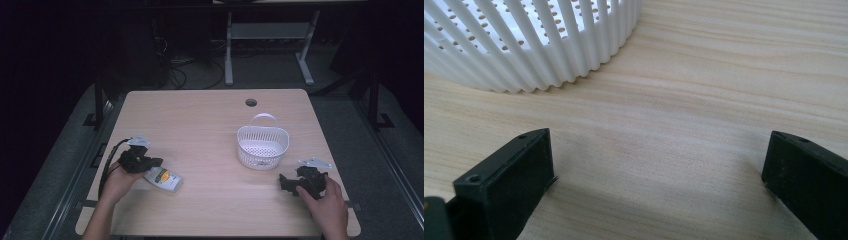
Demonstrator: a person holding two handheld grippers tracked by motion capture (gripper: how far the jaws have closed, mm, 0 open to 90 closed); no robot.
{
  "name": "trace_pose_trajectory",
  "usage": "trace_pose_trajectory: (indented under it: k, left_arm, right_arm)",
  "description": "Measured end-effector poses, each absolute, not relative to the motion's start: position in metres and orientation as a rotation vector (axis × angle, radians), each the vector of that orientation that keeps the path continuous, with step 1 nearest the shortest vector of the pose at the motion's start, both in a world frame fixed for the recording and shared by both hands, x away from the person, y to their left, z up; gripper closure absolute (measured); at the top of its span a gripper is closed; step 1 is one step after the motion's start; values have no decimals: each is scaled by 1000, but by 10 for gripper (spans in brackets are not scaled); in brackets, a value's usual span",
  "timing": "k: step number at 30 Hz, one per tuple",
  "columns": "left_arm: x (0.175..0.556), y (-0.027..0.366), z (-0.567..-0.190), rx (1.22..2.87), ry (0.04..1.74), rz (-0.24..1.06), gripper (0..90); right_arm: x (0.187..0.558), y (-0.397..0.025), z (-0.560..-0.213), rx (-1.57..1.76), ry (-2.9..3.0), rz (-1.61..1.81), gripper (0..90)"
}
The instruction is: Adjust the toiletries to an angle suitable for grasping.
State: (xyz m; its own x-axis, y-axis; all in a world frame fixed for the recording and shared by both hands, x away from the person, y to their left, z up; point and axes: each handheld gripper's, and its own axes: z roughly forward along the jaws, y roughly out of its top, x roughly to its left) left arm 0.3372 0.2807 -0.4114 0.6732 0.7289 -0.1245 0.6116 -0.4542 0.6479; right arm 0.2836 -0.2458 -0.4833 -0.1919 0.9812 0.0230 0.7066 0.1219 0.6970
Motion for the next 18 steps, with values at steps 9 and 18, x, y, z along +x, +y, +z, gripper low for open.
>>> trace_pose_trajectory:
  k: [9, 18]
  left_arm:
    - [322, 330, -413, 2146, 1161, 311, 900]
    - [324, 346, -423, 2164, 1220, 342, 900]
  right_arm:
    - [284, -246, -483, 1629, 1959, 817, 0]
    - [284, -246, -483, 1629, 1959, 817, 0]
